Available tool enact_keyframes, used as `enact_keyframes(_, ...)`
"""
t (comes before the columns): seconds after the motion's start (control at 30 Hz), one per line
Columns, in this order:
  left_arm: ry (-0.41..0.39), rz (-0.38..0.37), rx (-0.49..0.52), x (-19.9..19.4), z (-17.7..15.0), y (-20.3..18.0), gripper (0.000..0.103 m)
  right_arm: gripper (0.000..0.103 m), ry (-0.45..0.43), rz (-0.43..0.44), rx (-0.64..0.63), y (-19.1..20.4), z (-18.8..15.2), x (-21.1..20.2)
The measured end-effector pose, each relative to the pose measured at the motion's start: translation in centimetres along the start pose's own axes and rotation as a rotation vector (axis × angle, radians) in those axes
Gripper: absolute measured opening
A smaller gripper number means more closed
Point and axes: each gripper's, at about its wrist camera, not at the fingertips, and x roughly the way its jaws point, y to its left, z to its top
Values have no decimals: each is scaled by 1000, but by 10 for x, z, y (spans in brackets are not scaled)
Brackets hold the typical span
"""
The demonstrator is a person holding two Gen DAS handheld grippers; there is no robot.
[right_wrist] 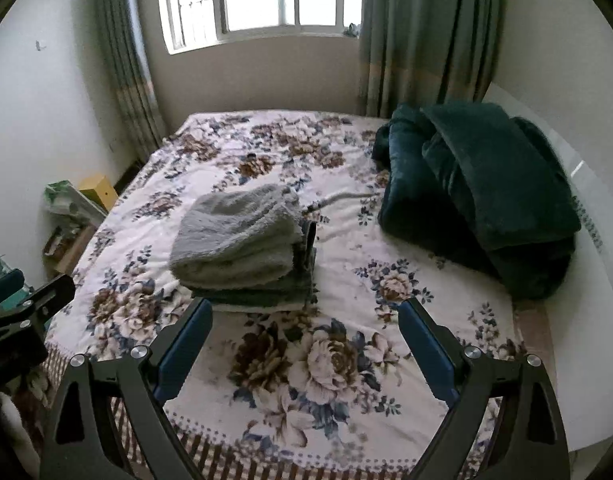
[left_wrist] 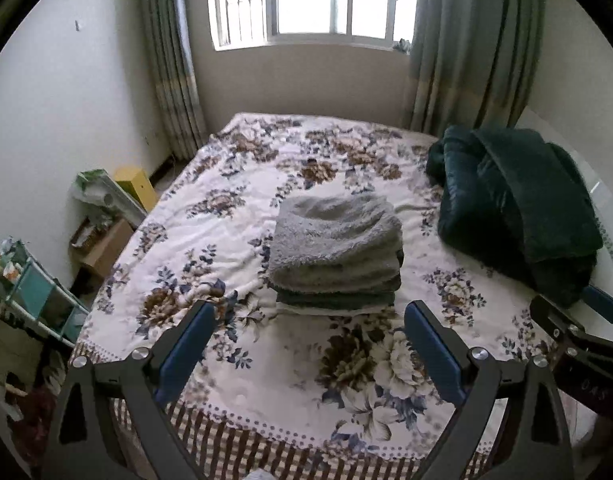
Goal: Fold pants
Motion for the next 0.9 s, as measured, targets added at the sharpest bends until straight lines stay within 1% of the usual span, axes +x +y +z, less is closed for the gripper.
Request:
enact_keyframes(0.13, -52, -2, -10, -49, -12, -1, 97, 96, -42, 15, -8, -5, -15, -61)
enact_keyframes(0.23, -85, -1, -9, -77, -17, 0, 97, 96, -74, 23, -4, -8, -21, -101)
enact_keyframes(0.37, -120, -14, -5, -111, -22, 3, 97, 96, -100, 42, 3, -8, -25, -143)
enact_keyframes(0.43, -143, 1, 8, -126, -23, 5, 97, 96, -110, 50, 7, -5, -25, -161)
enact_keyframes(0.5, -152, -3, 10, -138, -28, 7, 97, 96, -124, 58, -2, -1, -27, -178)
enact_keyframes(0.57, -164, -3, 16, -146, -33, 9, 97, 96, -138, 41, -23, 7, -29, -190)
enact_keyframes(0.67, -149, -14, 19, -149, -40, 10, 97, 96, -145, 33, -35, 16, -32, -204)
enact_keyframes(0.77, -133, -32, 8, -151, -45, 16, 97, 96, -134, 38, -21, 20, -35, -214)
enact_keyframes(0.9, -139, -30, 1, -153, -45, 23, 97, 96, -113, 45, -5, 20, -40, -215)
